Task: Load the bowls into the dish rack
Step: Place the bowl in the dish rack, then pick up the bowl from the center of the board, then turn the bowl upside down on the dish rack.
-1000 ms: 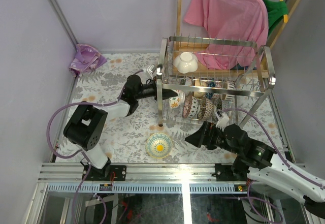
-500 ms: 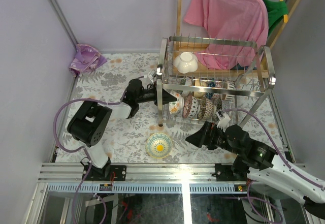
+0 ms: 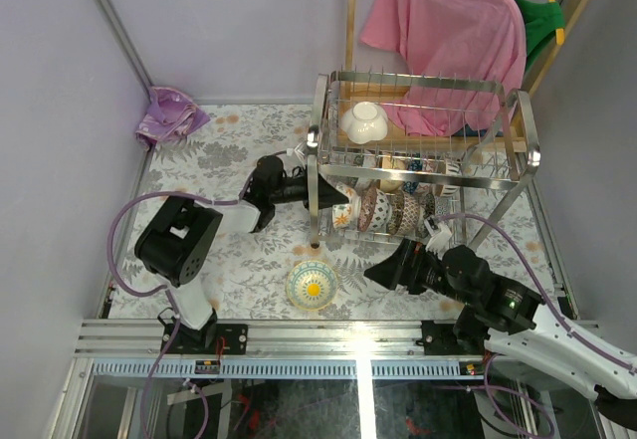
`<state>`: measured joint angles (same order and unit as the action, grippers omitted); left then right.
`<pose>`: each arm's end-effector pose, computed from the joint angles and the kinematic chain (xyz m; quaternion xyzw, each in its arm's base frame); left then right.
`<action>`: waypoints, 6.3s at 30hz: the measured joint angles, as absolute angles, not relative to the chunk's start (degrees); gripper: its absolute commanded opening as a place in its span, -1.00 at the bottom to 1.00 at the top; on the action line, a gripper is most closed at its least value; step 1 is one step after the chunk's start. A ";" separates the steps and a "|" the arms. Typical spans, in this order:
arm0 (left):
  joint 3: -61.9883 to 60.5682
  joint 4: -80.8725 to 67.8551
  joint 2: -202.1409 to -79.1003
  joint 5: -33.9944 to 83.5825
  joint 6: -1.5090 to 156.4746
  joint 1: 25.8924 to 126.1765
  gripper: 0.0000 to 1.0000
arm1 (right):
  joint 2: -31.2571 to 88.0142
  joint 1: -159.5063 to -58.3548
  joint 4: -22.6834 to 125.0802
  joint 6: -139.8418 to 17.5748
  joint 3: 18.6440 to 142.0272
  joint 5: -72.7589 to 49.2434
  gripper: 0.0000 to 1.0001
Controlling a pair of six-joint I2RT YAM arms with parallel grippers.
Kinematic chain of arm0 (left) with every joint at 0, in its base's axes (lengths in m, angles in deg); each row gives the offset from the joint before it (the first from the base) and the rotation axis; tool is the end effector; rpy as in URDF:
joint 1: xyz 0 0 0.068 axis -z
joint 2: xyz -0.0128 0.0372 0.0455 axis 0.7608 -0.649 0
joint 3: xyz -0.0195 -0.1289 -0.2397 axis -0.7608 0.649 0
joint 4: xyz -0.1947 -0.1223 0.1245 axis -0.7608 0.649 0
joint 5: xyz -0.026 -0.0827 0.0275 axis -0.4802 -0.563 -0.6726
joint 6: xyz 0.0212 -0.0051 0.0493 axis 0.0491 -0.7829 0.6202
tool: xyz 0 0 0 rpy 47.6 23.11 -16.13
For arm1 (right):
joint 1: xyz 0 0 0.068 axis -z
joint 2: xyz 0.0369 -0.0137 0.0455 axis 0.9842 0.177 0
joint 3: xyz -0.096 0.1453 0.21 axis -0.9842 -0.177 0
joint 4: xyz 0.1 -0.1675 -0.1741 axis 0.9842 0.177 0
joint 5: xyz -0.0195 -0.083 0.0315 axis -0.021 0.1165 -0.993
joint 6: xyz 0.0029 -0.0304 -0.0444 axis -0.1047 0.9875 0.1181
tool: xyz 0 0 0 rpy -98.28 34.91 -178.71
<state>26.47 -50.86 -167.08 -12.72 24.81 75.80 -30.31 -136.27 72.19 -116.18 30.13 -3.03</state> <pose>0.3076 -0.1804 0.1816 0.0050 0.7504 -0.6291 0.2028 0.0675 0.1007 0.2522 0.0437 0.8106 0.4974 0.3059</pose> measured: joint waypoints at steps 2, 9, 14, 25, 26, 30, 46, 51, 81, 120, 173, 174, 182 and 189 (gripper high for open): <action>25.66 -48.17 -166.51 -12.48 26.89 76.06 -1.00 | -30.59 -136.27 72.19 -116.23 30.11 -3.01 0.99; 21.37 -35.76 -164.83 -11.17 34.96 77.41 -1.00 | -30.86 -136.27 72.19 -116.25 29.67 -3.03 0.98; 19.73 -30.10 -163.78 -10.14 39.57 77.98 -1.00 | -30.68 -136.27 72.16 -116.23 29.54 -3.06 0.98; 18.38 -25.33 -163.21 -6.10 44.49 77.94 -0.32 | -30.64 -136.27 72.19 -116.23 29.54 -3.03 0.98; 18.38 -25.14 -163.14 -5.86 44.62 77.94 -0.31 | -30.75 -136.27 72.21 -116.23 29.54 -3.03 0.98; 18.38 -24.46 -162.95 -5.25 45.05 77.98 -0.13 | -31.56 -136.27 72.23 -116.23 29.54 -3.03 0.98; 18.49 -21.60 -160.04 -3.96 47.35 77.46 0.27 | -32.89 -136.27 72.71 -116.51 28.43 -3.06 0.98; 18.55 -21.42 -156.96 -3.39 47.48 77.35 0.27 | -33.72 -136.27 73.13 -116.86 28.16 -3.06 0.99; 30.79 11.19 -121.09 25.68 50.74 85.54 0.29 | -34.99 -136.27 75.20 -116.86 28.08 -2.62 0.99; 13.29 36.98 -158.36 56.91 32.68 129.85 -0.45 | -45.76 -136.31 87.81 -116.67 30.59 2.52 1.00; -50.47 1.03 -163.98 25.09 37.97 104.08 -1.00 | -48.76 -136.31 98.02 -114.85 48.78 8.37 0.99; -50.25 -1.84 -165.02 24.19 36.40 103.40 -1.00 | -48.78 -136.31 98.04 -114.85 48.78 8.40 0.99; -44.83 -27.04 -175.67 20.06 20.60 101.22 -1.00 | -50.99 -136.31 98.48 -114.92 48.71 8.40 0.99; -41.79 -37.86 -179.36 21.59 11.55 101.37 -1.00 | -51.73 -136.31 98.83 -114.96 48.03 8.44 0.99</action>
<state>-41.79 -37.86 -179.36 21.59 11.55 101.37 -51.73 -136.31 98.83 -114.96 48.03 8.44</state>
